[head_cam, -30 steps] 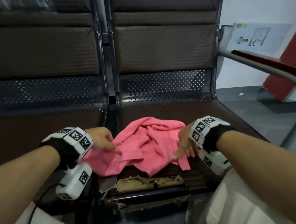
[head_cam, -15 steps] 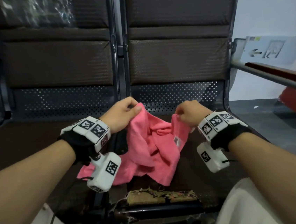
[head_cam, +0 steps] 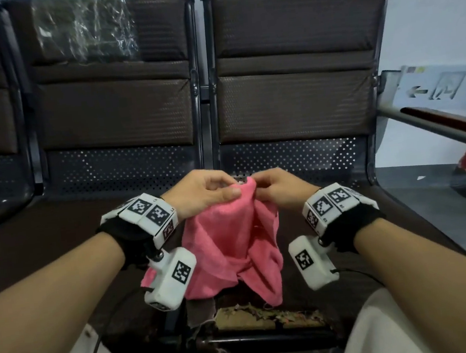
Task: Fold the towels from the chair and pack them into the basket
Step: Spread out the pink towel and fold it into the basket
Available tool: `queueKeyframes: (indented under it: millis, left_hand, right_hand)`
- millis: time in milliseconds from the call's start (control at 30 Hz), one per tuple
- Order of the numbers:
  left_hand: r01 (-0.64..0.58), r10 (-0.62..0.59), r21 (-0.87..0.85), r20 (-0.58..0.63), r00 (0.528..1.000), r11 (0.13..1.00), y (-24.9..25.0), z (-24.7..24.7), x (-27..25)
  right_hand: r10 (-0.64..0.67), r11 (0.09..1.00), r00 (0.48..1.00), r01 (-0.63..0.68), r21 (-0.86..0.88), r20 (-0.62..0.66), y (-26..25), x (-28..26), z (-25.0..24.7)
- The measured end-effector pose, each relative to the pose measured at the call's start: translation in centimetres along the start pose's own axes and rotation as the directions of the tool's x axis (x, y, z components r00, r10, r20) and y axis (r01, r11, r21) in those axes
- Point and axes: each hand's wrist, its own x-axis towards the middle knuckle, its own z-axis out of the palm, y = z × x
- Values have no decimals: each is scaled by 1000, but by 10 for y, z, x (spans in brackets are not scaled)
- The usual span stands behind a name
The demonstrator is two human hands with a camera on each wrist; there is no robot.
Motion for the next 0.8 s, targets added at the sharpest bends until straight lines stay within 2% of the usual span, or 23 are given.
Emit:
queueKeyframes:
  millis: [33,100,200,300,400,467,533,600,700,733,800]
  left_hand:
    - [33,-34,10,22,999,999,-3,-1,-1]
    - [109,-117,138,46,992,984,-9,-7,-3]
    - [182,-193,311,4,981,933,-14,-15,-5]
    - [158,-131,279,-112,985,947,-13,-17,-5]
    - [98,-61,128,-264,963,987,-8,-16,-3]
    - [75,-105,-107,-307,946,991,-2,-15,-2]
    - [42,-162,-347,-325,932,937,5,-14,-3]
    - [6,-193,-464,-357,914,886,10,-17,-3]
    - [-29,-221,-542,-390,894,840,15,-21,-3]
    - [-34,-228,-558,-393,891,829,16,-21,-3]
    - [-22,-245,-556,-400,883,831,14,-22,-3]
  right_hand:
    - [46,996,997,-40,85,-67,2,2,-1]
    - [125,967,967,-69,245,-220,7,6,-6]
    - [222,927,876,-54,370,-429,9,10,-16]
    - [338,846,780,-6,534,-527,11,15,-25]
    - [398,822,745,-30,569,-536,13,17,-26]
    - [393,822,754,-31,568,-527,10,14,-22]
    - [325,846,785,8,534,-527,1,10,-20]
    - [218,854,831,90,512,-511,-13,6,-20]
    - [48,800,912,209,563,-408,-31,2,-19]
    - [7,842,924,200,500,-382,-32,0,-17]
    - [-52,977,923,126,173,-381,-27,-1,-13]
